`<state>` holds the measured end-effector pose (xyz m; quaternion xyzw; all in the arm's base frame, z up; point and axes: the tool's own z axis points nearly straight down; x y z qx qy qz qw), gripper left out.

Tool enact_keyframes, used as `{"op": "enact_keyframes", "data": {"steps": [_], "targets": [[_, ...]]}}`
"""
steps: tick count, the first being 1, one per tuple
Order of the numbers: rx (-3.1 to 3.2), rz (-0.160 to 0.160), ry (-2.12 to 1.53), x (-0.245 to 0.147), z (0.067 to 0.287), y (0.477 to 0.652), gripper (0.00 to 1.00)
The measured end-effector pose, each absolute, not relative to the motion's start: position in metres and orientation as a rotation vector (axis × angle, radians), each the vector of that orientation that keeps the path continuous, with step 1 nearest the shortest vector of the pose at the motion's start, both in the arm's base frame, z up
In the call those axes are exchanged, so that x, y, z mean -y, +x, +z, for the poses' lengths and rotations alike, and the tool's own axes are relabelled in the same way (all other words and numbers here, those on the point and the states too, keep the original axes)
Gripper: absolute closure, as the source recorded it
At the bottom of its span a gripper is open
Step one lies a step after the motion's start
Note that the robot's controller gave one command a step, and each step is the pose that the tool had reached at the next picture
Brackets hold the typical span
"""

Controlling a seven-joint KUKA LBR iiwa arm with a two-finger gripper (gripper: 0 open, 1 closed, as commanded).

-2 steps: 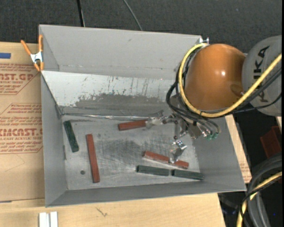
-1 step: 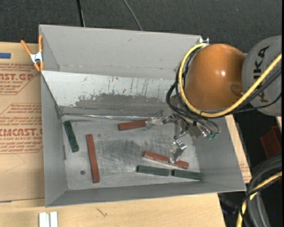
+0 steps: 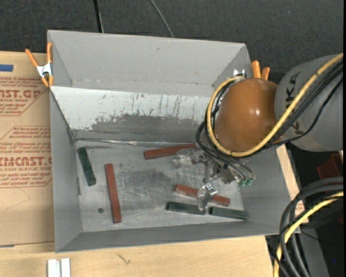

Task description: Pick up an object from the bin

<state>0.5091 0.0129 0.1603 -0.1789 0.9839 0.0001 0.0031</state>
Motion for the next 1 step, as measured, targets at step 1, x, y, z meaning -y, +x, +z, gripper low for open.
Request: {"op": "enact_keyframes", "data": {"steps": [1], "targets": [[-3.076,0.001,-0.66,-0.0037,0.0716,0.4911,1.0]]}}
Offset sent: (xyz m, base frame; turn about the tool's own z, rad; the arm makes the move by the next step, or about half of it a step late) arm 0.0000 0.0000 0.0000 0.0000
